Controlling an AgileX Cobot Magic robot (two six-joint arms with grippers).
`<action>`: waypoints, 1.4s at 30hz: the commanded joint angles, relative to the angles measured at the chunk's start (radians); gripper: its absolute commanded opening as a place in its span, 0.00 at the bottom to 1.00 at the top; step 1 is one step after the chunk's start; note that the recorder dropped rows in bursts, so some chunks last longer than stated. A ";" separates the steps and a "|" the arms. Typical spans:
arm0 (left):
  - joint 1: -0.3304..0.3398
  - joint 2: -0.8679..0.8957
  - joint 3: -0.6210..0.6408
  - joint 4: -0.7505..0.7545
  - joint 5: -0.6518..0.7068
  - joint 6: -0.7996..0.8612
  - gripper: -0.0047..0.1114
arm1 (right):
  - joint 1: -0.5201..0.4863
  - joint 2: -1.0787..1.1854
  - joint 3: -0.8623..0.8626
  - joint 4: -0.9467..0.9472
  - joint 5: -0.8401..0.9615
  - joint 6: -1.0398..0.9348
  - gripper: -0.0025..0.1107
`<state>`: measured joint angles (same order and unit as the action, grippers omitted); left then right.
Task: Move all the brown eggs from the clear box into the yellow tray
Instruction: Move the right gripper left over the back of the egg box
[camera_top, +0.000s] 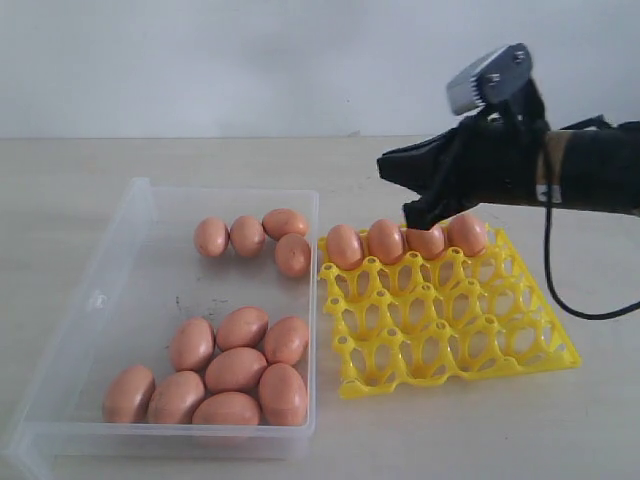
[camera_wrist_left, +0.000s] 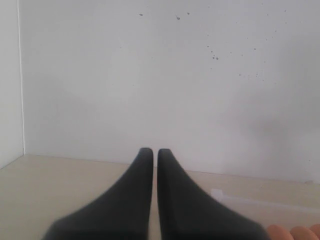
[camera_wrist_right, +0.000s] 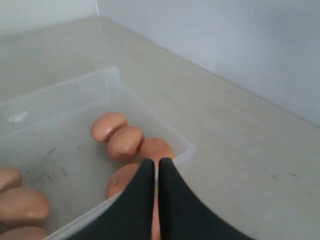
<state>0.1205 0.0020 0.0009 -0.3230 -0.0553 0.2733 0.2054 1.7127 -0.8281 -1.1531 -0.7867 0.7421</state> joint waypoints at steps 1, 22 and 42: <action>-0.001 -0.002 -0.001 0.004 0.003 0.005 0.07 | 0.205 -0.028 -0.074 0.051 0.458 0.013 0.02; -0.001 -0.002 -0.001 0.004 0.003 0.005 0.07 | 0.523 -0.026 -0.494 0.858 1.367 -0.521 0.02; -0.001 -0.002 -0.001 0.004 0.003 0.005 0.07 | 0.523 0.238 -0.667 1.323 1.535 -0.835 0.02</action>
<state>0.1205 0.0020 0.0009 -0.3230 -0.0553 0.2733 0.7276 1.9174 -1.4412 0.1316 0.7297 -0.0655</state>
